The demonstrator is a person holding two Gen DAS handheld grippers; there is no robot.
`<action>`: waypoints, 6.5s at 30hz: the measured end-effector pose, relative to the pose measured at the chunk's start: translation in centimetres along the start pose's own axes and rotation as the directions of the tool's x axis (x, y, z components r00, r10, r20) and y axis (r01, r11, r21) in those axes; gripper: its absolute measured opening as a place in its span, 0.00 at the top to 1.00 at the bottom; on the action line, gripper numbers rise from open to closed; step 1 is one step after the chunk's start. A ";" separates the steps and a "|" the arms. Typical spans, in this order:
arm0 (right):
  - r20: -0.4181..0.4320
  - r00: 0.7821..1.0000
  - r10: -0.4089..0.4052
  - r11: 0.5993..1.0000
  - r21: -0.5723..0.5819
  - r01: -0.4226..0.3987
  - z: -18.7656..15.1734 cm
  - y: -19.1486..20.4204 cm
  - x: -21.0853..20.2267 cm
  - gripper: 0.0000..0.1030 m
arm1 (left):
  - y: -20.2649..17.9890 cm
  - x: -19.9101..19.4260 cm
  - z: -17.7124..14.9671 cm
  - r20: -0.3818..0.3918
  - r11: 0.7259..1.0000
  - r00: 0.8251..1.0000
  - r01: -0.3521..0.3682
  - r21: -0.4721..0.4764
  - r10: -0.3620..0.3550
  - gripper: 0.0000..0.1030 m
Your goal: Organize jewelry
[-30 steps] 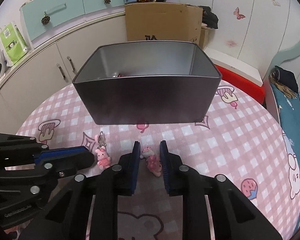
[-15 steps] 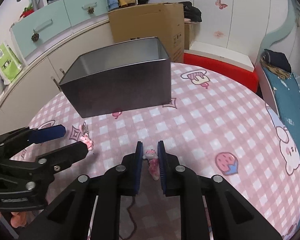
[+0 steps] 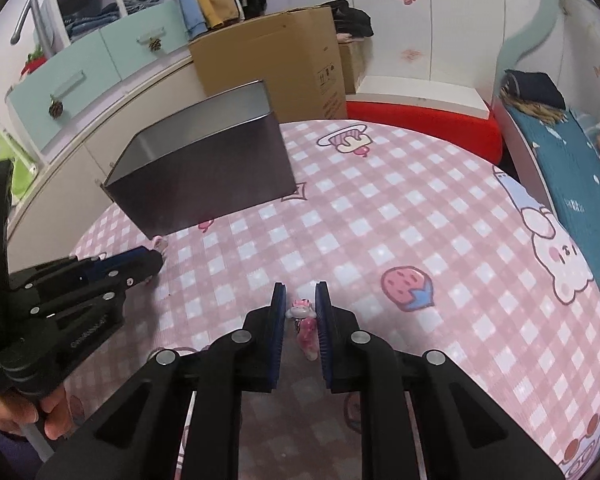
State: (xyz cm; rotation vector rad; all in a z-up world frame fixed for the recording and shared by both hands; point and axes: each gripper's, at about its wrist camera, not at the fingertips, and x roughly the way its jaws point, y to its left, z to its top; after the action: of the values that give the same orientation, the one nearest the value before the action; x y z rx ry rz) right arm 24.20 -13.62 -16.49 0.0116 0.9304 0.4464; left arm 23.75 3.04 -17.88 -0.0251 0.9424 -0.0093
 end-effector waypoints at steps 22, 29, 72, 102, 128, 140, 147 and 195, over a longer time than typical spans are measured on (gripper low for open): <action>0.090 0.993 0.077 0.996 0.027 -0.080 3.9 1.1 -4.8 0.86 | 2.2 -7.0 1.7 0.093 0.945 0.942 0.327 -0.017 -0.324 0.88; 0.129 0.987 0.098 0.994 0.034 -0.103 6.6 2.0 -6.0 0.86 | 3.0 -10.2 5.1 0.172 0.922 0.907 0.388 0.015 -0.384 0.87; -0.036 0.991 0.125 0.991 0.061 -0.123 11.4 6.7 4.8 0.83 | 6.5 -3.1 9.1 0.021 0.959 0.961 0.275 -0.068 -0.274 0.68; 0.236 0.971 -0.032 0.999 0.015 0.030 0.9 7.6 -15.1 0.27 | 2.2 -19.9 0.4 0.351 0.995 0.935 0.023 0.099 -0.056 0.17; 0.549 0.818 -0.171 0.980 0.007 0.201 -8.0 12.8 -30.3 0.17 | -0.8 -34.6 -8.5 0.630 0.995 0.775 -0.022 0.098 -0.045 0.17; 0.632 0.747 -0.204 0.971 0.032 0.237 -9.7 13.4 -32.8 0.14 | -0.9 -37.2 -9.9 0.719 0.996 0.694 -0.029 0.089 -0.044 0.13; 0.646 0.729 -0.226 0.965 0.047 0.258 -9.8 13.5 -33.2 0.12 | -1.0 -37.4 -9.8 0.726 0.995 0.687 -0.040 0.093 -0.041 0.11; 0.620 0.742 -0.257 0.959 0.072 0.272 -9.0 12.4 -31.3 0.10 | -0.9 -35.2 -8.9 0.732 0.995 0.680 -0.050 0.092 -0.033 0.09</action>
State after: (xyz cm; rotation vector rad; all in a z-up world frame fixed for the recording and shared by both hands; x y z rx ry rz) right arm -3.44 -15.78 4.69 0.0048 0.2531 0.1589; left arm -4.11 2.69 5.36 0.0715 0.1182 -0.0376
